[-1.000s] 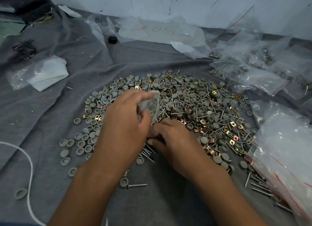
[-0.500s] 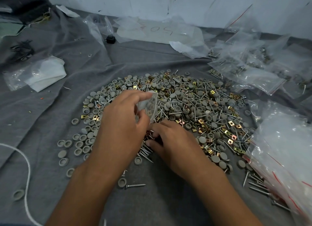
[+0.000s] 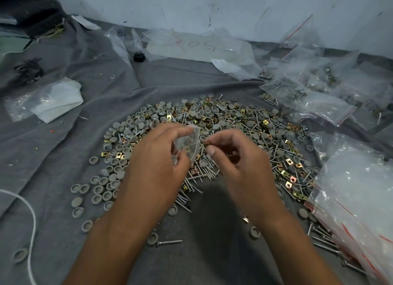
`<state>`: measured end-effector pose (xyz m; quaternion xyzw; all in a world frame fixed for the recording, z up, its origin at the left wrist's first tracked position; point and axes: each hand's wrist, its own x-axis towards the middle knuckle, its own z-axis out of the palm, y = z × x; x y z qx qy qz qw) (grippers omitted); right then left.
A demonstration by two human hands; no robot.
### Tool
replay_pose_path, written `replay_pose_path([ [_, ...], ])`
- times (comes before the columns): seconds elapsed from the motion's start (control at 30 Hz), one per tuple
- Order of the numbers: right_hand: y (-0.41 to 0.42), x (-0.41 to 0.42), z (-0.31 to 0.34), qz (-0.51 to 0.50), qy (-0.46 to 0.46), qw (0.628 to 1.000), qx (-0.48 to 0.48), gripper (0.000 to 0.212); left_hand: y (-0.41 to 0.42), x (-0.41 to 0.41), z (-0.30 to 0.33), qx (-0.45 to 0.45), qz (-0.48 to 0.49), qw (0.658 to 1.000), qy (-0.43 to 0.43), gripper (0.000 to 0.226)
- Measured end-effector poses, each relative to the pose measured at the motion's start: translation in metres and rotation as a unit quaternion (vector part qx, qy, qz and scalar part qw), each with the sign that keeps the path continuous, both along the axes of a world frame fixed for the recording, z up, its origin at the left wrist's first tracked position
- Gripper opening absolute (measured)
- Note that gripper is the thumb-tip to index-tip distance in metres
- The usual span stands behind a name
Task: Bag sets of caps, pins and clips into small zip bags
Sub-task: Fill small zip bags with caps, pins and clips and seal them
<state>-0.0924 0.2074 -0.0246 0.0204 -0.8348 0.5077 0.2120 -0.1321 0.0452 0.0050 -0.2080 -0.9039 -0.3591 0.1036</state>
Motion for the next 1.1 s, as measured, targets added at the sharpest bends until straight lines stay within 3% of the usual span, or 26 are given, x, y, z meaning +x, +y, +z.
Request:
replay_pose_path([
  [0.1,-0.004,0.0,0.003,-0.025,0.063,0.996,0.052,0.009,0.002,0.0,-0.001,-0.001,-0.032,0.999,0.013,0.042],
  [0.3,-0.004,-0.002,-0.003,-0.059,0.097,0.983,0.145,0.012,0.003,0.001,-0.001,-0.001,-0.068,0.998,0.011,0.041],
  [0.4,0.005,-0.001,-0.001,-0.088,0.096,0.959,0.25,0.029,-0.001,0.002,0.002,-0.016,-0.102,0.995,0.005,0.056],
  [0.47,0.011,0.001,0.005,-0.105,0.102,0.941,0.304,0.052,-0.002,0.002,0.004,-0.042,-0.118,0.992,0.014,0.067],
  [0.53,0.017,0.002,0.01,-0.12,0.132,0.93,0.322,0.039,-0.002,0.003,0.004,-0.042,-0.13,0.989,0.052,0.059],
  [0.6,0.021,0.003,0.013,-0.117,0.168,0.933,0.297,0.018,-0.001,0.004,0.005,0.017,-0.142,0.984,0.103,0.043],
  [0.67,0.026,0.005,0.017,-0.103,0.198,0.948,0.226,0.014,-0.002,0.005,0.007,0.109,-0.136,0.977,0.12,0.026],
  [0.8,0.031,0.01,0.026,-0.085,0.21,0.97,0.087,0.009,-0.004,0.004,0.008,0.248,-0.084,0.965,0.033,0.018],
  [0.97,0.033,0.017,0.027,-0.027,0.083,0.995,-0.052,0.022,-0.001,-0.002,-0.001,0.291,-0.072,0.95,-0.083,0.022],
  [1.1,0.041,0.017,0.024,-0.003,0.008,0.996,-0.084,0.032,0.0,-0.006,-0.006,0.275,-0.065,0.954,-0.096,0.025],
])
